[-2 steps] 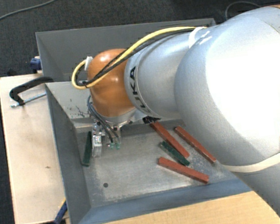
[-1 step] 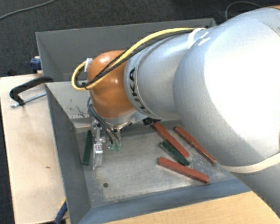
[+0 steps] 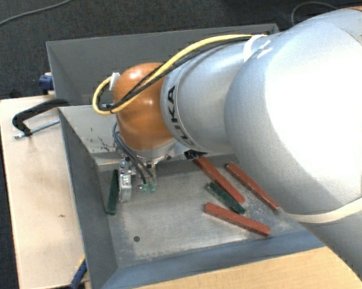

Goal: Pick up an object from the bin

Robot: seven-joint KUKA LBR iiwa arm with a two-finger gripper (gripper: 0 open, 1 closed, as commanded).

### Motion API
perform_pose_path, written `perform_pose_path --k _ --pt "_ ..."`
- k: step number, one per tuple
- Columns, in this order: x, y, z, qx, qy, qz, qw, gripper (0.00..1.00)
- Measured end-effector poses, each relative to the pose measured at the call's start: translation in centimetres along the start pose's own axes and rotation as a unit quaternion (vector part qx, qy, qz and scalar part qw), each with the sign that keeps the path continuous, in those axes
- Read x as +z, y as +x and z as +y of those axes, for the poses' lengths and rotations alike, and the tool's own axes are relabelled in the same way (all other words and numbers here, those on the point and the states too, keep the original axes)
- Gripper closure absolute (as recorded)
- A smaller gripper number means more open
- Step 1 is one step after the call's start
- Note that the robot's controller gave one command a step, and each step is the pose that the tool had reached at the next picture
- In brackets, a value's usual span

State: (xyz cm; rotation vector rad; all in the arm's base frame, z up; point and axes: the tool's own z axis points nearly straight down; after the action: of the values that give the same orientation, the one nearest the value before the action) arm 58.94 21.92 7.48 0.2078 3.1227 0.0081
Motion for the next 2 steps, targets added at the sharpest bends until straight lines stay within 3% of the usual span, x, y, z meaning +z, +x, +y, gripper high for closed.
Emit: perform_pose_path --k 1,2 --pt "0.34 0.28 -0.04 0.0 0.001 0.0043 1.0 0.0" --pt "0.21 0.16 -0.04 0.0 0.001 0.0025 1.0 1.0"
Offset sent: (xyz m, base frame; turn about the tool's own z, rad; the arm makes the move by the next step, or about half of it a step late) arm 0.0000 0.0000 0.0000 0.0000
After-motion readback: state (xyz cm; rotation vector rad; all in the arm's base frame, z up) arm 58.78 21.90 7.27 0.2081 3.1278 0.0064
